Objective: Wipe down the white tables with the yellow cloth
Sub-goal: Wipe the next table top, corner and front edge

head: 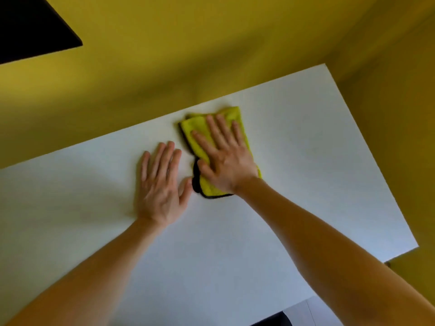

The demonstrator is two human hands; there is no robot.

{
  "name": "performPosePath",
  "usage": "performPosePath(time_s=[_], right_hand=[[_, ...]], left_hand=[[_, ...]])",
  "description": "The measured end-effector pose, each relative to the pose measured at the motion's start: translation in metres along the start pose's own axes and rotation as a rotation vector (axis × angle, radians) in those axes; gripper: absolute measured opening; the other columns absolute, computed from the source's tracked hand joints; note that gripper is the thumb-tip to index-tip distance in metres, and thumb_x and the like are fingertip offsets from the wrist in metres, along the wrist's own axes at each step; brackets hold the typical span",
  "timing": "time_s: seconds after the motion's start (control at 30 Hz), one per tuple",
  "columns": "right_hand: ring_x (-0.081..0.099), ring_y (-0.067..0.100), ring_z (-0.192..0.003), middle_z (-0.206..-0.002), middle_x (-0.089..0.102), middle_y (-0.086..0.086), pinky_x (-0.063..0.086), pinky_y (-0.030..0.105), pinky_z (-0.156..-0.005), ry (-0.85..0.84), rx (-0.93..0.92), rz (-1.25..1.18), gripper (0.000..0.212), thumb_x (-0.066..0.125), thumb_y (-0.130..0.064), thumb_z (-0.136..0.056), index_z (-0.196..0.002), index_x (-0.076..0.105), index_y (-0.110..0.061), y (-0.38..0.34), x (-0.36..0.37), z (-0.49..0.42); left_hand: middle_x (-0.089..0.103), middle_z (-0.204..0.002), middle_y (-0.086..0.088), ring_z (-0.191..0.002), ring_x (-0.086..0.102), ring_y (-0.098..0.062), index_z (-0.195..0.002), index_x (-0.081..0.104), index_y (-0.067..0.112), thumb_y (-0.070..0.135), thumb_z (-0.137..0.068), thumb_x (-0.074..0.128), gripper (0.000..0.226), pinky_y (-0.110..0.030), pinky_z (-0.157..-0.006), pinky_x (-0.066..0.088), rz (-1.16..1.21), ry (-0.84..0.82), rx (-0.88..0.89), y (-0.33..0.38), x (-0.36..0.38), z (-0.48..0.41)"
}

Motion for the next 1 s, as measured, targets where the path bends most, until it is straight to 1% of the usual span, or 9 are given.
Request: performPosePath(time_s=[0.1,0.27,0.33,0.4,0.5,0.6,0.73,0.83,1.0], right_hand=[[0.007,0.033,-0.169,-0.181,0.014,0.011,0.010,0.060,-0.134,-0.021,-0.161,0.013,0.073,0.039,-0.057,-0.104,-0.172,0.028,-0.031,0.006,0.003,0.003],[0.012,0.035,-0.168,-0.180,0.018,0.016,0.012,0.062,-0.133,0.079,0.473,0.001,0.080,0.035,-0.068,-0.103,-0.172,0.029,-0.027,0.206,-0.030,0.024],[0.010,0.036,-0.168,-0.180,0.015,0.016,0.009,0.062,-0.133,0.095,0.624,0.002,0.083,0.035,-0.070,-0.101,-0.171,0.030,-0.026,0.216,-0.033,0.025],[0.010,0.040,-0.167,-0.179,0.016,0.020,0.009,0.063,-0.133,0.103,0.494,0.005,0.084,0.037,-0.069,-0.101,-0.171,0.032,-0.022,0.153,-0.025,0.003],[0.007,0.040,-0.168,-0.180,0.013,0.017,0.006,0.062,-0.133,0.006,0.011,0.021,0.081,0.039,-0.066,-0.104,-0.172,0.029,-0.023,0.011,-0.002,-0.034],[0.005,0.033,-0.169,-0.182,0.010,0.009,0.007,0.059,-0.134,-0.046,-0.234,0.023,0.078,0.037,-0.064,-0.106,-0.173,0.027,-0.025,-0.020,0.000,-0.040],[0.014,0.034,-0.168,-0.179,0.020,0.017,0.016,0.061,-0.133,0.030,-0.035,0.052,0.081,0.049,-0.066,-0.102,-0.169,0.037,-0.023,0.108,-0.025,-0.026],[0.004,0.031,-0.169,-0.181,0.008,0.016,0.009,0.059,-0.135,-0.035,0.136,0.125,0.085,0.046,-0.074,-0.099,-0.163,0.038,-0.019,0.186,-0.043,-0.020],[0.008,0.033,-0.168,-0.181,0.011,0.015,0.003,0.059,-0.135,0.025,0.185,0.035,0.091,0.040,-0.073,-0.100,-0.173,0.023,-0.021,0.099,-0.025,-0.040]], left_hand=[[0.031,-0.176,-0.015,-0.165,0.025,-0.033,-0.162,0.045,0.004,0.045,-0.105,0.051,0.070,-0.067,-0.128,0.024,-0.002,0.012,-0.012,0.000,0.000,0.001],[0.029,-0.177,-0.015,-0.166,0.023,-0.035,-0.163,0.045,0.007,0.045,-0.103,0.055,0.073,-0.068,-0.127,0.024,0.001,0.009,-0.031,0.000,0.002,0.003],[0.028,-0.177,-0.015,-0.166,0.022,-0.035,-0.163,0.044,0.007,0.045,-0.103,0.055,0.073,-0.068,-0.128,0.024,0.014,-0.003,-0.035,-0.001,0.003,0.003],[0.029,-0.177,-0.014,-0.166,0.022,-0.035,-0.163,0.044,0.007,0.045,-0.103,0.055,0.072,-0.068,-0.128,0.024,0.023,-0.005,-0.030,-0.001,0.003,0.002],[0.031,-0.176,-0.015,-0.165,0.024,-0.035,-0.162,0.046,0.006,0.047,-0.104,0.054,0.072,-0.068,-0.127,0.025,0.033,-0.003,-0.030,-0.002,0.003,0.002],[0.034,-0.174,-0.016,-0.165,0.026,-0.036,-0.161,0.047,0.004,0.046,-0.103,0.057,0.073,-0.068,-0.127,0.025,0.023,-0.012,-0.024,-0.002,0.004,0.001],[0.030,-0.176,-0.015,-0.165,0.024,-0.036,-0.162,0.046,0.006,0.043,-0.102,0.058,0.072,-0.068,-0.127,0.025,0.039,-0.005,-0.036,-0.001,0.002,0.001],[0.031,-0.176,-0.015,-0.165,0.024,-0.036,-0.162,0.046,0.006,0.043,-0.102,0.058,0.072,-0.068,-0.127,0.025,0.035,0.003,-0.032,0.000,0.001,0.001],[0.031,-0.176,-0.015,-0.165,0.025,-0.036,-0.163,0.046,0.006,0.044,-0.102,0.057,0.072,-0.069,-0.126,0.026,0.026,0.001,-0.020,0.000,0.002,0.000]])
Point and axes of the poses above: each hand's wrist, its own z-axis away from the middle knuckle, its own x-axis out of the palm, y = z × x, the point moved 10 cm from there along -z, towards the middle knuckle
